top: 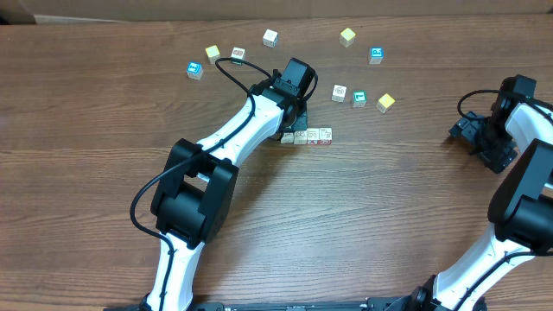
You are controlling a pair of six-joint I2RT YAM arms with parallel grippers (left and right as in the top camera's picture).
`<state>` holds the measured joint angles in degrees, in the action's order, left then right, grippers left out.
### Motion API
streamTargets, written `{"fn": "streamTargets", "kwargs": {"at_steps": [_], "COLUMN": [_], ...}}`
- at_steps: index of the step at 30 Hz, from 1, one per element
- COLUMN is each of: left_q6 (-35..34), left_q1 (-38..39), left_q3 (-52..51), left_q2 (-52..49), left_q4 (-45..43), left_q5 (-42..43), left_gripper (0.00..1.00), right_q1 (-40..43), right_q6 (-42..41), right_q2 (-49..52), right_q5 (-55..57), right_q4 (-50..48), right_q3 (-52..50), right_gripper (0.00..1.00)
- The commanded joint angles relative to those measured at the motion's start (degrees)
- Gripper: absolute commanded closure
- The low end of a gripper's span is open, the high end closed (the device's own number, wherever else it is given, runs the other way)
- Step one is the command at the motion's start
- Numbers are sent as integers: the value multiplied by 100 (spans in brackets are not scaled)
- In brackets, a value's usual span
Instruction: Form a horizontal line
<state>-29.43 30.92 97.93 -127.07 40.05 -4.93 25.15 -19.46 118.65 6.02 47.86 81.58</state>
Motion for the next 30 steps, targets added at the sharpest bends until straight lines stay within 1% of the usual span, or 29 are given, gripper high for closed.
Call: {"fn": "streamTargets", "kwargs": {"at_steps": [1, 18, 21, 26, 30], "left_q6": [114, 114, 111, 109, 66], "left_q1": [-11, -11, -13, -52, -79], "left_q3": [107, 109, 116, 160, 173], "left_q2": [-85, -85, -81, 125, 417], "left_q4": [44, 7, -46, -245, -208], "left_q5": [55, 52, -81, -699, -745], "left_gripper": [96, 96, 96, 96, 96], "right_q1": [33, 33, 33, 33, 33], "right_q6": [-2, -2, -2, -2, -4], "right_q2": [63, 63, 63, 63, 63], "right_q5": [146, 146, 146, 146, 146], "right_q4": [-2, -2, -2, -2, -2], "right_q3": [-55, -55, -55, -55, -52], "right_gripper": [0, 0, 0, 0, 0]}}
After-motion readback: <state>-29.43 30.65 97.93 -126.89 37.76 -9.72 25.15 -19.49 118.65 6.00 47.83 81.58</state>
